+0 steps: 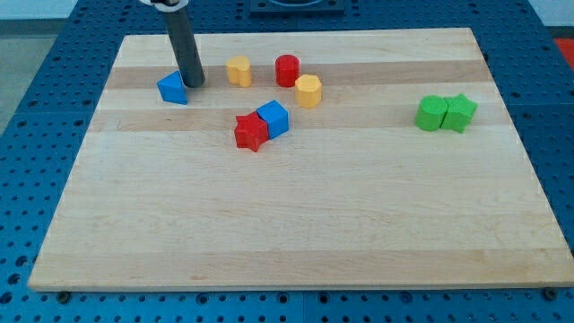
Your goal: Move the red blocks to the down
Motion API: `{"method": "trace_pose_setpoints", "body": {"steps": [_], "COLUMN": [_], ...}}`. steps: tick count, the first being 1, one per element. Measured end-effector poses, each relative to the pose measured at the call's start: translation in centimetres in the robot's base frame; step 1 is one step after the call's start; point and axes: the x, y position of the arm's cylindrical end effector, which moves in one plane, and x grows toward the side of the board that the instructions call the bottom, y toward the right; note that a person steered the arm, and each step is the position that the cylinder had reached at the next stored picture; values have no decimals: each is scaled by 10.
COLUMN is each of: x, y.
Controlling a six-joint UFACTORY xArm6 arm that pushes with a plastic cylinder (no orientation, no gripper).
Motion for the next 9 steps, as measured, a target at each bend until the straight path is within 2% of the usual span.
{"method": "trace_pose_setpoints", "body": {"steps": [2,3,4,5,6,7,8,9], "x": [48,44,49,46,89,93,57,50], "y": [-70,-7,102,170,176,127,78,69]}}
